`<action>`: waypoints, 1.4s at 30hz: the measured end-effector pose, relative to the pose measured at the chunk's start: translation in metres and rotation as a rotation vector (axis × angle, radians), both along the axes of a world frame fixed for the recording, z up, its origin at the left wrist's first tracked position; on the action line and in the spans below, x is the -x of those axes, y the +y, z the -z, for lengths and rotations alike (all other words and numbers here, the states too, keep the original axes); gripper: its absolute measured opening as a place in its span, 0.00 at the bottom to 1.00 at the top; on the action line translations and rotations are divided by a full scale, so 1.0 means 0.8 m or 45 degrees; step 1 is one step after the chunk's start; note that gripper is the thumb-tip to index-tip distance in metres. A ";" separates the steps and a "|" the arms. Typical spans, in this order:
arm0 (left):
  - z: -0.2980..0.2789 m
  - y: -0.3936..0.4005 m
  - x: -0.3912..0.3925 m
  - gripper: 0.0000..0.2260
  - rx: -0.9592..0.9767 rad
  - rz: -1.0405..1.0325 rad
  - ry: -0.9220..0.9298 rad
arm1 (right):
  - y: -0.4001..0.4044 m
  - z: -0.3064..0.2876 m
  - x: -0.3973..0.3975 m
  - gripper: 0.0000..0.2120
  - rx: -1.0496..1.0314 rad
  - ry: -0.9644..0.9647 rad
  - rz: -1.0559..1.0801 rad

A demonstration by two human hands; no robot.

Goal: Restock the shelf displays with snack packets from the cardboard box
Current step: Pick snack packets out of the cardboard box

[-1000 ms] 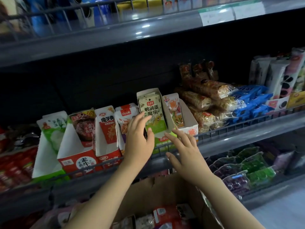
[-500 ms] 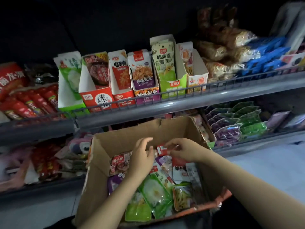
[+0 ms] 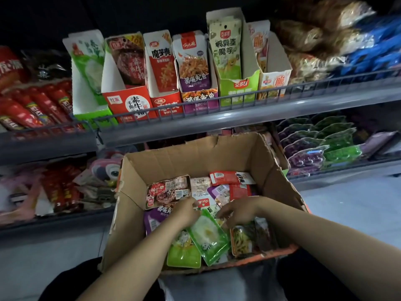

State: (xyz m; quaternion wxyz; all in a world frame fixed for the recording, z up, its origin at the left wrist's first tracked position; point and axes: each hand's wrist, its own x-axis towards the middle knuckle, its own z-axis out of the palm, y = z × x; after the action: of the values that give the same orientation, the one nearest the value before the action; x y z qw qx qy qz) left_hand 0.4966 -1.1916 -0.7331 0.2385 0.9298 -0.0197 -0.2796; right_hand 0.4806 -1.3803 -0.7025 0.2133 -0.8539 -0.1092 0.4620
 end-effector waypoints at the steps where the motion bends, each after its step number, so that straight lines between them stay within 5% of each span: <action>1: 0.002 0.002 0.000 0.14 -0.012 -0.035 -0.006 | 0.002 0.003 0.000 0.27 -0.017 0.024 0.025; 11: 0.022 0.014 0.016 0.16 0.103 -0.392 -0.041 | 0.020 0.026 0.005 0.27 -0.108 0.016 0.238; 20: 0.012 0.018 0.012 0.19 0.405 -0.866 -0.126 | 0.031 0.029 -0.005 0.07 -0.279 0.226 0.793; 23: 0.001 0.019 0.011 0.21 0.488 -0.990 -0.067 | 0.030 0.025 -0.006 0.11 -0.365 0.221 0.910; 33: -0.038 0.019 0.012 0.21 1.089 -1.271 0.261 | 0.027 0.003 -0.016 0.11 -0.379 0.137 0.991; 38: -0.060 0.024 0.015 0.05 1.235 -1.227 0.347 | 0.025 -0.010 -0.019 0.14 -0.335 0.102 0.964; 42: -0.070 0.033 0.009 0.06 1.312 -1.195 0.329 | 0.024 -0.022 -0.019 0.13 -0.404 -0.109 0.871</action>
State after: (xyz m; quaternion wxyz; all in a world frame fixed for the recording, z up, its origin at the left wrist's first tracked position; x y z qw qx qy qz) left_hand 0.4893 -1.1656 -0.6770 0.7439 0.5682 0.2818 -0.2105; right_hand 0.4958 -1.3607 -0.6847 0.4799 -0.8160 0.1033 0.3052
